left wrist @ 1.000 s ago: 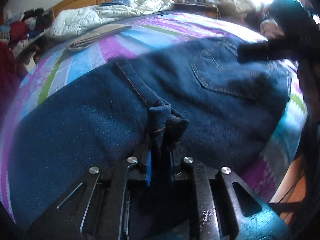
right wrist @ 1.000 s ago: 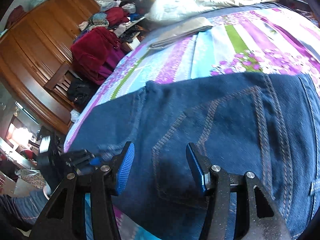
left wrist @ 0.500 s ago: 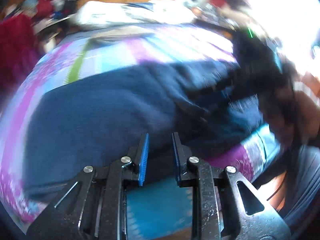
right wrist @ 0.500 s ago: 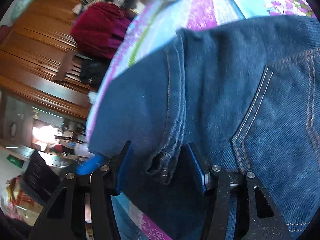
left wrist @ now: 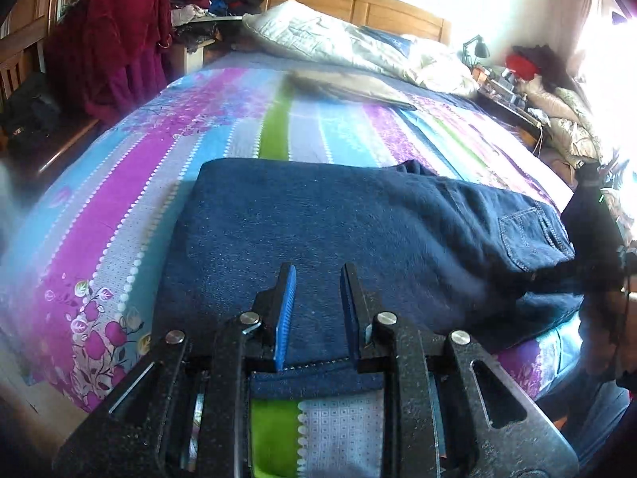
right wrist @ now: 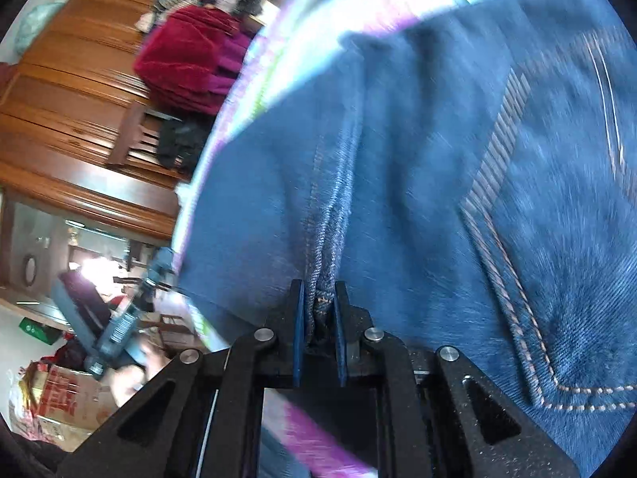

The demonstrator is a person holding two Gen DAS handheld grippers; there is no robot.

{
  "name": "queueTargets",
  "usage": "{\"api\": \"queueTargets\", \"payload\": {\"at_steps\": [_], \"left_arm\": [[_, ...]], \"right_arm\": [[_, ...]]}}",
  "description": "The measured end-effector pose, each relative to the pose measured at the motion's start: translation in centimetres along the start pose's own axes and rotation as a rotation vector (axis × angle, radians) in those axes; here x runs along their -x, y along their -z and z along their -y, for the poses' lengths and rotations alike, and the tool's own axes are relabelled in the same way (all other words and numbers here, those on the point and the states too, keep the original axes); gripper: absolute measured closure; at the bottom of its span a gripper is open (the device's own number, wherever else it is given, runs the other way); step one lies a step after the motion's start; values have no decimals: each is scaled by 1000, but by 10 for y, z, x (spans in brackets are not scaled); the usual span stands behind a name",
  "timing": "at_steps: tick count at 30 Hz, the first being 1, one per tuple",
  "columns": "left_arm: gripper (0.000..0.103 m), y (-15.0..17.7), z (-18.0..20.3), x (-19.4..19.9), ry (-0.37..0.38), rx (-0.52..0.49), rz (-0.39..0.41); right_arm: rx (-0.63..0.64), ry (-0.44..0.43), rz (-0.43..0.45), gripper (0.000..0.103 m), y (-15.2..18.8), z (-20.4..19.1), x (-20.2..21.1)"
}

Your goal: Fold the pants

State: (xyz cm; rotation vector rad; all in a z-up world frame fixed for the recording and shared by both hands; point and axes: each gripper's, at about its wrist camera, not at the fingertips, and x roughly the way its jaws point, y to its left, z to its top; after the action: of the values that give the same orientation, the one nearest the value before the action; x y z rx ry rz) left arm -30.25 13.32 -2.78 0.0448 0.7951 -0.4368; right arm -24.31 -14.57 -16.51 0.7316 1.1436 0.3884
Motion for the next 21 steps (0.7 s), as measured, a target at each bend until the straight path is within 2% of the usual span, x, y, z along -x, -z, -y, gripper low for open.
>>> {"api": "queueTargets", "payload": {"at_steps": [2,3,5,6,8,13,14,16,18,19,20,21], "left_arm": [[79,2,3,-6,-11,-10,-12],[79,4,6,-11,-18,-19,-25],[79,11,7,-14,-17,-32,-41],[79,14,7,-17,-22,-37,-50],[78,22,3,-25,-39,-33,-68],[78,23,-3,-32,-36,-16,-97],[78,23,-3,-32,-35,-16,-99],[77,24,-4,-32,-37,-17,-103],[77,24,-4,-31,-39,-17,-106],[77,24,-4,-30,-44,-17,-107],[77,24,-4,-27,-49,-19,-104],[77,24,-5,-23,-52,-18,-98]], "right_arm": [[39,31,9,83,-3,-5,4],[93,84,27,73,-5,-13,11],[227,190,102,71,-10,-34,30],[276,222,148,71,-17,-43,38],[352,251,184,71,-35,-58,36],[511,314,135,71,-100,-83,-32],[530,331,104,71,-107,-81,-48],[535,365,-17,83,-120,-68,-81],[578,405,-33,83,-120,-78,-83],[593,433,-23,79,-120,-88,-79],[613,427,11,79,-118,-97,-73],[636,378,55,79,-116,-113,-70]]}}
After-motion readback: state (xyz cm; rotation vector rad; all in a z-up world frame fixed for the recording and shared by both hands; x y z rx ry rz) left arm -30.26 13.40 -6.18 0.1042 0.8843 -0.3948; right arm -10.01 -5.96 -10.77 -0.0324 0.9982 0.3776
